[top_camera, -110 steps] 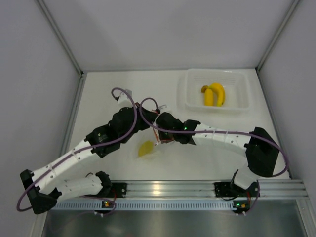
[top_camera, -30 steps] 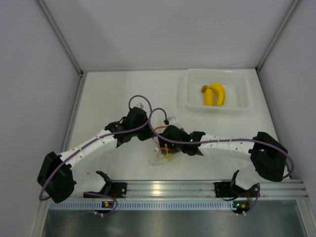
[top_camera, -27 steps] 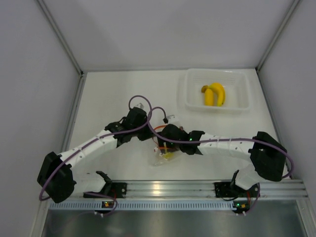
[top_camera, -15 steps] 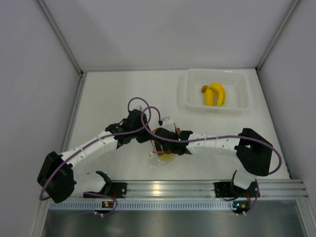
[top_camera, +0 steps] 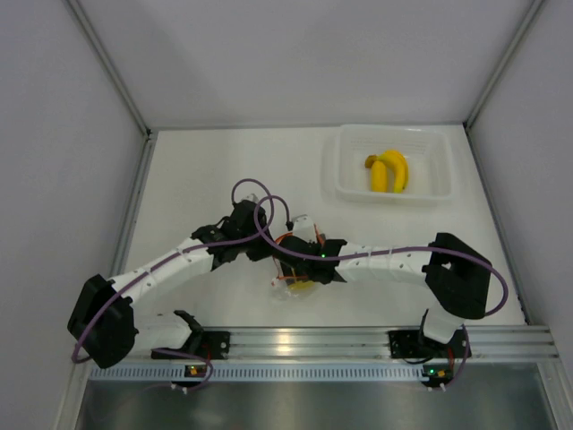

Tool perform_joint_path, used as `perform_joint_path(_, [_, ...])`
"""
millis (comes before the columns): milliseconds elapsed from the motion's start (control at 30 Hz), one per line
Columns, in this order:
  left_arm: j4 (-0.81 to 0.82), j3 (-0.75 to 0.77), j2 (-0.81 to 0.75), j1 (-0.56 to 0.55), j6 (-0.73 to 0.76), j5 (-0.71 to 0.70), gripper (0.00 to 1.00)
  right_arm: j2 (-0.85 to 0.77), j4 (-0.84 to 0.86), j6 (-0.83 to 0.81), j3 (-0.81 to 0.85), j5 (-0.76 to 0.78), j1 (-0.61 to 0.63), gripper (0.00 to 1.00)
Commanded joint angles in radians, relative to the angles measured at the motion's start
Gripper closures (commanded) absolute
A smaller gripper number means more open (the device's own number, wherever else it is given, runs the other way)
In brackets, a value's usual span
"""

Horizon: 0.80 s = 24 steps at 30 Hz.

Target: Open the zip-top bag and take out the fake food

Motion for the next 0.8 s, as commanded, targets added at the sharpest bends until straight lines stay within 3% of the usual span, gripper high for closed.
perform_joint_path(0, [0.058,0.003,-0.012,-0.008,-0.002,0.022,1.0,0.056,-0.065,-0.092,0.005,-0.082,0.025,0.2])
perform_joint_path(67, [0.06,0.0,-0.013,-0.011,-0.005,0.022,1.0,0.07,-0.074,-0.112,0.022,-0.108,0.025,0.19])
perform_joint_path(200, [0.06,-0.001,-0.024,-0.015,-0.007,0.028,1.0,0.044,0.059,-0.345,-0.034,-0.228,0.022,0.17])
perform_joint_path(367, [0.06,-0.007,-0.042,-0.017,-0.007,0.028,1.0,0.023,0.128,-0.559,-0.036,-0.272,0.022,0.24])
perform_joint_path(400, [0.06,-0.014,-0.048,-0.017,-0.011,0.03,1.0,0.017,0.126,-0.647,-0.021,-0.283,0.014,0.3])
perform_joint_path(467, [0.06,-0.015,-0.05,-0.017,-0.011,0.03,1.0,0.005,0.131,-0.677,-0.019,-0.292,0.013,0.3])
perform_joint_path(633, [0.06,-0.026,-0.058,-0.018,-0.021,0.027,1.0,-0.068,0.111,-0.602,0.01,-0.207,0.006,0.18])
perform_joint_path(767, [0.075,-0.035,-0.064,-0.02,-0.039,0.016,1.0,-0.059,-0.045,-0.294,0.128,-0.107,-0.004,0.15])
